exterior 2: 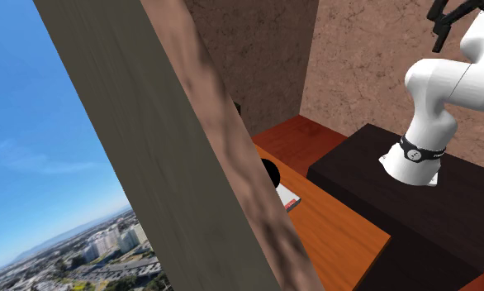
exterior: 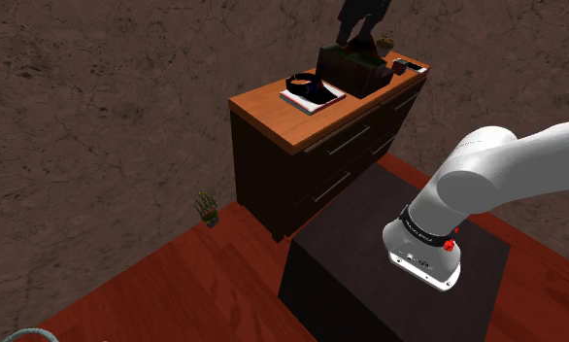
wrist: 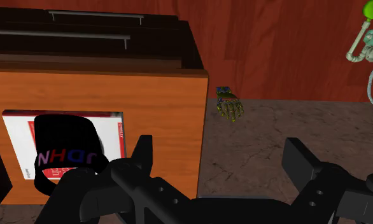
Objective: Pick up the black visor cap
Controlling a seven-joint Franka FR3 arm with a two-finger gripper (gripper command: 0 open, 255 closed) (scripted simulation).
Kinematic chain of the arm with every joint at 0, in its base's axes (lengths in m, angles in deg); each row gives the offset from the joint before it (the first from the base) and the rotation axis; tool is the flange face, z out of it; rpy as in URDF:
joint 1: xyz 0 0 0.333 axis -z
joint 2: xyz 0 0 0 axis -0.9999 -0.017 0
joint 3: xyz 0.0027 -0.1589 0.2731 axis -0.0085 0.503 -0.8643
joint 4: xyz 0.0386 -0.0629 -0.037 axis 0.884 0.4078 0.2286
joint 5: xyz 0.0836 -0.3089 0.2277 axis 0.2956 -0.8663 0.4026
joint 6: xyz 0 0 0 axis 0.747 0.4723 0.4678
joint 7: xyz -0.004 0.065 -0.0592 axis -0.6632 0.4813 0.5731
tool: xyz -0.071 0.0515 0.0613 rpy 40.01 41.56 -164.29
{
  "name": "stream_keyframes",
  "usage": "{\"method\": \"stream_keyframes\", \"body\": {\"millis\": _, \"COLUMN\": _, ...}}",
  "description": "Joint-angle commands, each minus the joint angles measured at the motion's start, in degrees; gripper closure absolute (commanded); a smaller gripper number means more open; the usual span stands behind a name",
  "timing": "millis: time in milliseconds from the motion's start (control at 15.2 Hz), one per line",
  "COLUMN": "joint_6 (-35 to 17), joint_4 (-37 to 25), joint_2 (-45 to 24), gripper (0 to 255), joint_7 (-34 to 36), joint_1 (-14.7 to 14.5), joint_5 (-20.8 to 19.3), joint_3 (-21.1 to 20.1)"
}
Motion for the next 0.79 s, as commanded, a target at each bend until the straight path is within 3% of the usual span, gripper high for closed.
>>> {"method": "stream_keyframes", "body": {"millis": 0, "joint_6": 0.0, "joint_4": 0.0, "joint_2": 0.0, "gripper": 0, "joint_7": 0.0, "joint_1": 0.0, "joint_5": 0.0, "joint_3": 0.0}}
{"method": "stream_keyframes", "body": {"millis": 726, "joint_6": -15.45, "joint_4": -1.63, "joint_2": -18.33, "gripper": 0, "joint_7": -7.9, "joint_1": 1.31, "joint_5": -2.47, "joint_3": 4.96}}
